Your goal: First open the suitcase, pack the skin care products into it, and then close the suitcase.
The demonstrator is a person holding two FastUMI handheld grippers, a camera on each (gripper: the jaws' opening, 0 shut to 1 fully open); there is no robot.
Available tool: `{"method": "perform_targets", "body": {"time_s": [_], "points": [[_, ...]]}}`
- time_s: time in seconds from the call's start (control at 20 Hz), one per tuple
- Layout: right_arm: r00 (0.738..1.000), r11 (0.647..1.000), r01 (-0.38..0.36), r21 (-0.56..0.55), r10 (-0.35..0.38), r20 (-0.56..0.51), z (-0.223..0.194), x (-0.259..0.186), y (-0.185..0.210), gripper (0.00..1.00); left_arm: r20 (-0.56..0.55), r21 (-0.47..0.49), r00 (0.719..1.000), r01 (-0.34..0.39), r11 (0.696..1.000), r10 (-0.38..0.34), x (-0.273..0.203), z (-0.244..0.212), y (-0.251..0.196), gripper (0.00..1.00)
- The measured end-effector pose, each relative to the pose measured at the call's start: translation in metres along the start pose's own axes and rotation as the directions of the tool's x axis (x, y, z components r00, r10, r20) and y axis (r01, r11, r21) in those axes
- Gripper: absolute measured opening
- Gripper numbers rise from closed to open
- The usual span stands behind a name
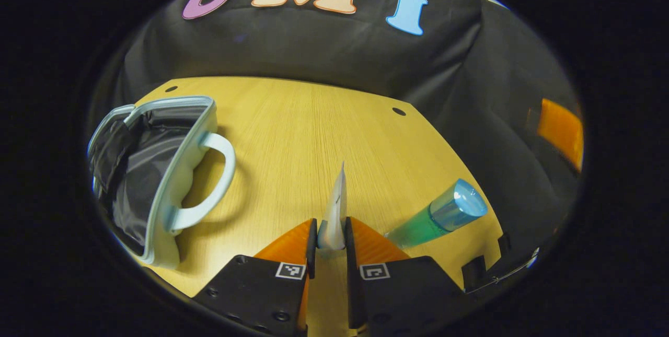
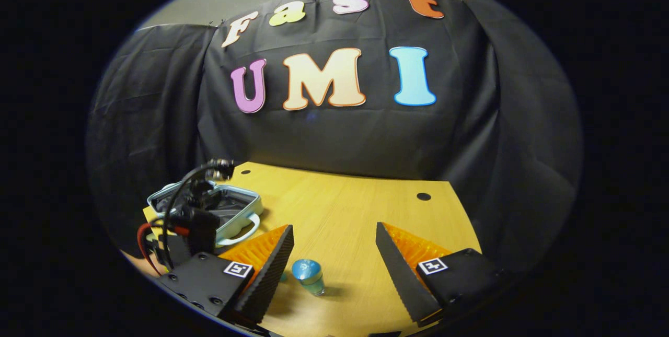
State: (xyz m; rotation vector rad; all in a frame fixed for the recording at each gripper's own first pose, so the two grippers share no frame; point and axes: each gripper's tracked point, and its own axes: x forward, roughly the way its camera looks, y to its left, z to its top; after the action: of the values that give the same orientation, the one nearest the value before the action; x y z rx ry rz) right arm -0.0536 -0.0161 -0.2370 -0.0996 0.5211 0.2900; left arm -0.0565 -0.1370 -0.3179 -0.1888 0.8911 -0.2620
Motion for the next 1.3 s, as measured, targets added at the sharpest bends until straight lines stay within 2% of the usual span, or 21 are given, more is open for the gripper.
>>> {"method": "perform_targets", "body": {"time_s": [0.25, 0.45, 0.5, 0.6, 0.7, 0.8, 0.95, 1.1, 1.15, 1.25, 1.3], "points": [[0.996, 0.998, -0.065, -0.018, 0.063, -0.068, -0.046, 0.019, 0.02, 0.99, 0.059, 0.0, 0.998, -0.031, 1.0, 0.031, -0.04, 0.035, 0.007, 0.23], [0.986, 0.996, -0.083, -0.022, 0.079, -0.145, -0.093, 0.033, 0.025, 0.99, 0.113, -0.001, 0.992, -0.063, 0.998, 0.063, -0.076, 0.062, 0.018, 0.23], [0.983, 0.996, -0.09, -0.017, 0.087, -0.16, -0.105, 0.035, 0.026, 0.99, 0.125, -0.008, 0.989, -0.076, 0.997, 0.076, -0.084, 0.067, 0.022, 0.2], [0.976, 0.995, -0.096, -0.003, 0.093, -0.198, -0.127, 0.041, 0.026, 0.99, 0.145, -0.029, 0.985, -0.091, 0.995, 0.095, -0.095, 0.074, 0.03, 0.22], [0.969, 0.995, -0.103, 0.008, 0.102, -0.224, -0.144, 0.046, 0.026, 0.93, 0.143, -0.061, 0.982, -0.115, 0.992, 0.123, -0.104, 0.073, 0.044, 0.23], [0.962, 0.992, -0.126, 0.024, 0.128, -0.242, -0.152, 0.051, 0.033, 0.83, 0.133, -0.087, 0.98, -0.14, 0.986, 0.151, -0.112, 0.069, 0.059, 0.23], [0.962, 0.992, -0.119, 0.03, 0.123, -0.244, -0.147, 0.057, 0.032, 0.46, 0.109, -0.091, 0.973, -0.194, 0.977, 0.204, -0.125, 0.062, 0.089, 0.23], [0.959, 0.994, -0.093, 0.058, 0.106, -0.264, -0.139, 0.056, 0.038, 0.44, 0.025, -0.092, 0.967, -0.25, 0.964, 0.253, -0.129, 0.048, 0.13, 0.22], [0.961, 0.994, -0.09, 0.065, 0.104, -0.257, -0.132, 0.055, 0.041, 0.47, -0.005, -0.084, 0.963, -0.268, 0.96, 0.268, -0.127, 0.044, 0.146, 0.23], [0.963, 0.994, -0.084, 0.074, 0.1, -0.249, -0.115, 0.051, 0.049, 0.47, -0.074, -0.062, 0.949, -0.312, 0.948, 0.308, -0.124, 0.035, 0.179, 0.23], [0.965, 0.993, -0.085, 0.081, 0.102, -0.241, -0.104, 0.05, 0.056, 0.44, -0.109, -0.055, 0.943, -0.321, 0.945, 0.314, -0.121, 0.031, 0.192, 0.23]]}}
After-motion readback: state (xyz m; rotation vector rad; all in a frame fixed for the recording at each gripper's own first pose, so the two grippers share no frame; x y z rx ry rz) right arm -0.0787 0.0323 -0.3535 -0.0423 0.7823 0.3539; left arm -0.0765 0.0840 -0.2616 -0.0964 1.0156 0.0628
